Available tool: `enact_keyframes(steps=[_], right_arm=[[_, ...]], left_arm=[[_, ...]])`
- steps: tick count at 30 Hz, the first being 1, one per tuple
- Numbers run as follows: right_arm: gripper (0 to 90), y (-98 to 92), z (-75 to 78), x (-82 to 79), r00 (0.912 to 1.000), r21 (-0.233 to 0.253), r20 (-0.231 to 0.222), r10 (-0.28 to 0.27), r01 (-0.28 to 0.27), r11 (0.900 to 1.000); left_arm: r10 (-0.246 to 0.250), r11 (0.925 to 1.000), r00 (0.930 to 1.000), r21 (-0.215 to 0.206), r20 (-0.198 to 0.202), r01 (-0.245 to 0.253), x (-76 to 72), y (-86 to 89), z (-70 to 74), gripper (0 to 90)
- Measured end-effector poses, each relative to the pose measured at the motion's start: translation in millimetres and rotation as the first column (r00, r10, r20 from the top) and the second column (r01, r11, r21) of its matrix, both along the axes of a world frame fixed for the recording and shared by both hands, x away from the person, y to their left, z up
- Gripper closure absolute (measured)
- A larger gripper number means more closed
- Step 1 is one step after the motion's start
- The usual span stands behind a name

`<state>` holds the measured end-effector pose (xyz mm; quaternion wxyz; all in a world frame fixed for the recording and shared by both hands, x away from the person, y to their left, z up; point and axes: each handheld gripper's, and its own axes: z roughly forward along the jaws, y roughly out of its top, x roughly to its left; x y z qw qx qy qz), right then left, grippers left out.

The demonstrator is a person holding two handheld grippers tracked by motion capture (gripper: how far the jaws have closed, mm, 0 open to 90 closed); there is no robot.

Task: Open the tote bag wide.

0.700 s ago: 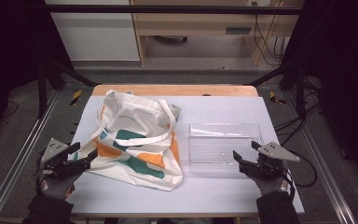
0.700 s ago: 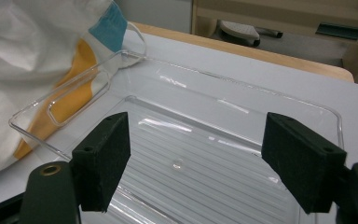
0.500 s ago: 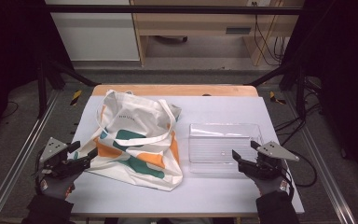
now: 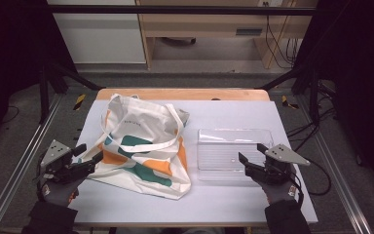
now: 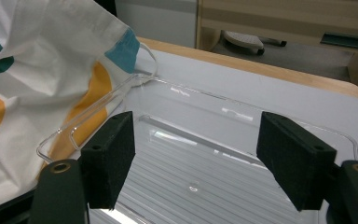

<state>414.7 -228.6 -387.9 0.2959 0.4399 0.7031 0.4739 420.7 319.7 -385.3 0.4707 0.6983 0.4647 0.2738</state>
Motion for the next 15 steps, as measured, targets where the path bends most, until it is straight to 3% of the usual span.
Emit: enact_keyframes(steps=[15], right_arm=[[32.7,24.8,20.4,9.7,0.999,0.015,0.01,0.044,-0.044,0.999]], left_arm=[[-0.013,0.9998,0.9999,0.013,0.004,0.013,11.7,-7.0,7.6,36.3]])
